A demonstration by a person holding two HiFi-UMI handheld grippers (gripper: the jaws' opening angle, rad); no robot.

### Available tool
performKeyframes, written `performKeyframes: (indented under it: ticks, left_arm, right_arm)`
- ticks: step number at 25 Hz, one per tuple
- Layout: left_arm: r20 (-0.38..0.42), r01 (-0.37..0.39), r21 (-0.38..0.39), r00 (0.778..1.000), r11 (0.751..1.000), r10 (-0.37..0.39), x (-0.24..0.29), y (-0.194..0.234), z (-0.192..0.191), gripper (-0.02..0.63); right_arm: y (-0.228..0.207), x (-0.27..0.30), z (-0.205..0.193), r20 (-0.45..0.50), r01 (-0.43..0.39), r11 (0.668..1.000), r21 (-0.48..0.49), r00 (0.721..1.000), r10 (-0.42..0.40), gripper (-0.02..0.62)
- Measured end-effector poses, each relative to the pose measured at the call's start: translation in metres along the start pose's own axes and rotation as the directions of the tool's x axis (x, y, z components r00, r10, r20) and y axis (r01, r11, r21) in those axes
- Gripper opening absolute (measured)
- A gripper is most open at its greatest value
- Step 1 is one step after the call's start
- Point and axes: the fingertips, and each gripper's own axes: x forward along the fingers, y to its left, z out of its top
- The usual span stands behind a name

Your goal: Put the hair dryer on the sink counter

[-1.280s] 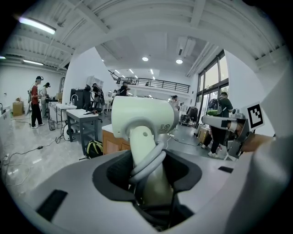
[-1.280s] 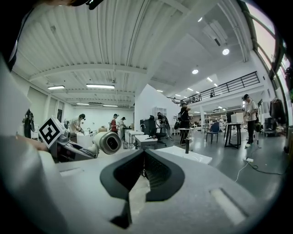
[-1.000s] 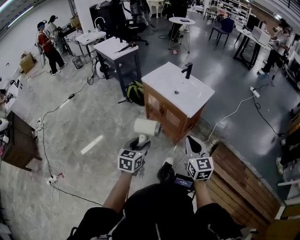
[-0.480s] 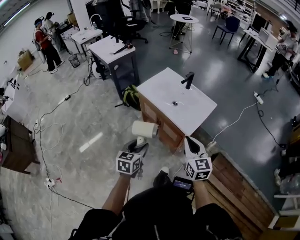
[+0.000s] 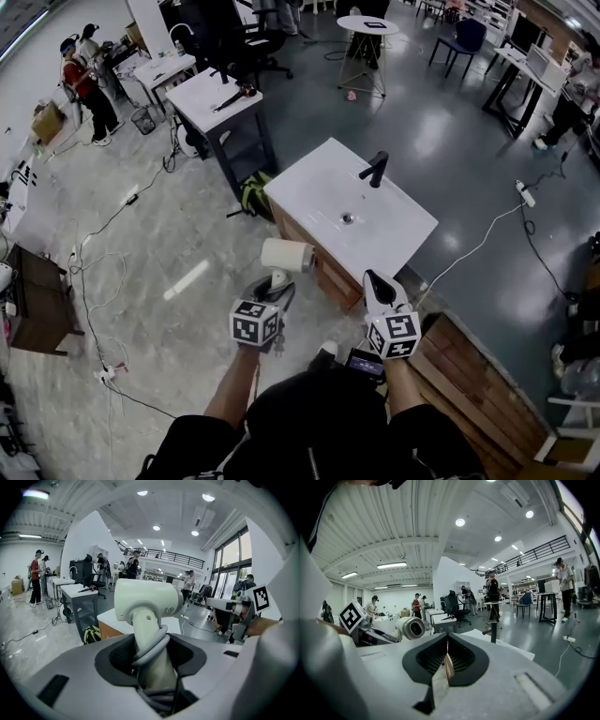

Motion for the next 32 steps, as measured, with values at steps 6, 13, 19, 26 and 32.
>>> performKeyframes:
  ticks: [6,13,19,26,32]
  left_arm:
    - [-0.004,-0.004,-0.003,1.000,1.000,0.004,0.041,0.006,0.031,0.193]
    - [-0.006,-0.008,0.000,1.000,1.000,0.008,0.075,0.016,0.054,0.193]
    - [-0.007,-0.003,0.005,1.000,1.000,0.003,0.094,0.019,0.066,0.193]
    - [0.007,0.017,0.024,1.000,1.000,-0.017,0.115,0.020,0.083,0.193]
    - [0.001,0.048,0.039,0.999,0.998,-0.048,0.135,0.027,0.092,0.193]
  right_arm:
    - [-0.034,0.036,0.016,0.000,-0.006,0.999,-0.032,1.000,0.006,0.005]
    - [-0.058,0.068,0.029,0.007,-0.022,0.999,-0.035,1.000,0.023,0.005]
    - [-0.074,0.075,0.034,0.014,-0.008,0.999,-0.031,1.000,0.008,0.005]
    - [-0.083,0.080,0.038,0.009,-0.003,0.998,-0.057,1.000,0.004,0.005]
    - [-0.095,0.092,0.041,0.011,0.029,0.998,-0.055,1.000,-0.029,0.005]
